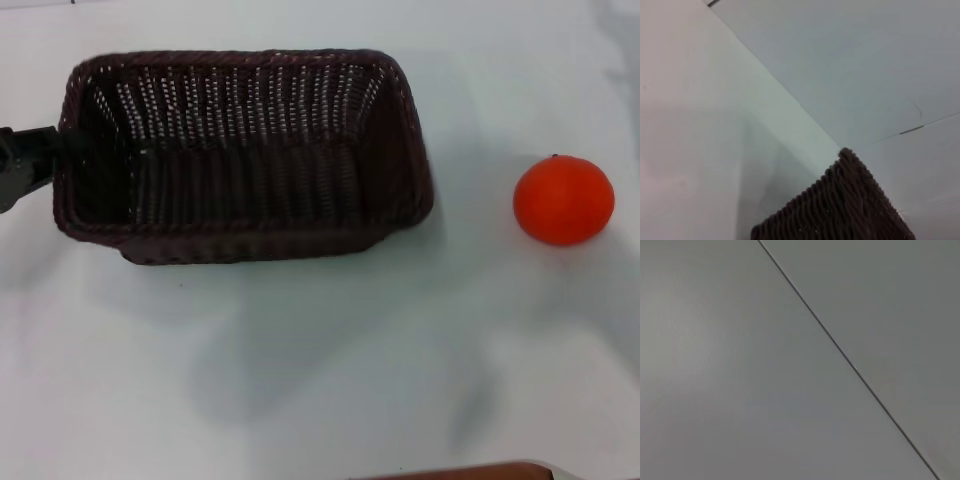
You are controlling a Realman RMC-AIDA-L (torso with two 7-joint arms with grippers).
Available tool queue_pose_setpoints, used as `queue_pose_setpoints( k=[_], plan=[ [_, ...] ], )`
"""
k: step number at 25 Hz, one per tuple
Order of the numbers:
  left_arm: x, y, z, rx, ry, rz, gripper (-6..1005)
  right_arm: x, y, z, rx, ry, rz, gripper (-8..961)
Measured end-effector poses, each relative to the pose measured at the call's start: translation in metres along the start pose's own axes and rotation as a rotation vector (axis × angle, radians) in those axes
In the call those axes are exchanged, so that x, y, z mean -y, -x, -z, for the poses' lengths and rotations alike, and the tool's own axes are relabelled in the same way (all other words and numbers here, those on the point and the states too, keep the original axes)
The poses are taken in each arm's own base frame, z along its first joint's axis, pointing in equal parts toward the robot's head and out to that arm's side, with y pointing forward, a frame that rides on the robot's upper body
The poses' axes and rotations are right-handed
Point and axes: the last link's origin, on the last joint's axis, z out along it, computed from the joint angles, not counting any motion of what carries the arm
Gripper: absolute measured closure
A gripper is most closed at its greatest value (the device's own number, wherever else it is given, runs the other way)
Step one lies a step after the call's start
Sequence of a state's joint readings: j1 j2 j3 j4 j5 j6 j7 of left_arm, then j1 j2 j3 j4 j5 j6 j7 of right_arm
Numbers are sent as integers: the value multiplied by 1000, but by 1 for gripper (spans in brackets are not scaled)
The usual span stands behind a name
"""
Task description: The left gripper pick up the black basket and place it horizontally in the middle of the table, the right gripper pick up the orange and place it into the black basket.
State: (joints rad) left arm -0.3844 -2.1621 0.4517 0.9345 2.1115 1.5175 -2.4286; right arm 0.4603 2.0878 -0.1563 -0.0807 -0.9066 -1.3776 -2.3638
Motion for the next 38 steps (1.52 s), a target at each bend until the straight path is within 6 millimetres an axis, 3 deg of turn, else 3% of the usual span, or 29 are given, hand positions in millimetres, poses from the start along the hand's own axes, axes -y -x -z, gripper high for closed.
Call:
queue_pose_setpoints(
  k=[8, 13, 18, 28, 32, 38],
  plan=[
    [2, 3, -1, 18, 10, 17, 732, 0, 3, -3, 17, 11, -2, 95],
    [6, -1, 4, 13, -9, -16, 503, 1, 4, -4, 19, 10, -3, 96],
    [11, -9, 14, -35, -5, -73, 493, 1, 4, -5, 20, 10, -5, 97],
    [17, -29, 50, -426, 112, -215, 499, 7, 8, -16, 112, -69, -39, 98],
    [21, -25, 60, -676, 160, -275, 502, 17, 10, -28, 224, -179, 20, 99],
    [14, -7, 57, -939, 157, -502, 506, 26, -14, -46, 399, -354, -48, 100]
  ],
)
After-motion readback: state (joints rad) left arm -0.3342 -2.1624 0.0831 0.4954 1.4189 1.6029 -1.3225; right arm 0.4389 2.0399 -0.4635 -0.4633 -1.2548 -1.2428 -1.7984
